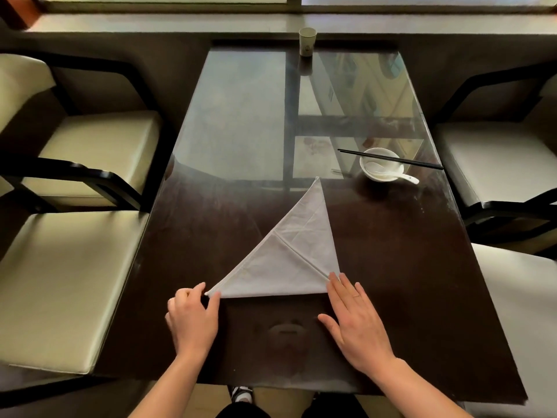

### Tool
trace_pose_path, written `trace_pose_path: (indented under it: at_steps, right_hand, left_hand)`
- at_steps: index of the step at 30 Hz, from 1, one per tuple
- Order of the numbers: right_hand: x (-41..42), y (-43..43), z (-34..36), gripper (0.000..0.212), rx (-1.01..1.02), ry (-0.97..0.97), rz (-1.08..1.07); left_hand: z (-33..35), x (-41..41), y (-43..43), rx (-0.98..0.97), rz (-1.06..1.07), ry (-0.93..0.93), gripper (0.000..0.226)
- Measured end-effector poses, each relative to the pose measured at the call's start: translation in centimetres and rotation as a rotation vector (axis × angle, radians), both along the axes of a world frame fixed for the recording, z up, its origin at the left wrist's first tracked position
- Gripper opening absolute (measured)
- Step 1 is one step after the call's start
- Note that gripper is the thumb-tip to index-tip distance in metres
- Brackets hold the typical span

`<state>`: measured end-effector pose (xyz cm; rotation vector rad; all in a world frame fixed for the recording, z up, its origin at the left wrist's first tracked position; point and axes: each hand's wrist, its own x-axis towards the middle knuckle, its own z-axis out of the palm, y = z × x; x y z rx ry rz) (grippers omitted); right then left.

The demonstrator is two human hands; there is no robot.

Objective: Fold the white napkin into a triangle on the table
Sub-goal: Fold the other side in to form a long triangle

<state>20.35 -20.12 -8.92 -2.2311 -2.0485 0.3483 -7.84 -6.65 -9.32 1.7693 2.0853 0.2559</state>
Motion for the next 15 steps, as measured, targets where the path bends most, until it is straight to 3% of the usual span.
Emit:
trace_pose_path:
  at_steps: [4, 10, 15]
  right_hand:
    - [0.7, 1.0, -0.3, 0.073, -0.05, -0.029, -0.013]
    - [1.4, 0.9, -1.4, 0.075, -0.098, -0.03, -0.006]
    - [1.5, 0.9, -1.4, 0.072, -0.081, -0.001, -0.019]
  left_hand:
    - [0.7, 1.1, 1.8, -0.106, 0.143, -0.067, 0.042]
    - [0.9, 1.5, 2.6, -0.166, 0.169, -0.028, 0.017]
    - [0.7, 1.6, 3.0, -0.152, 0.118, -0.006, 0.027]
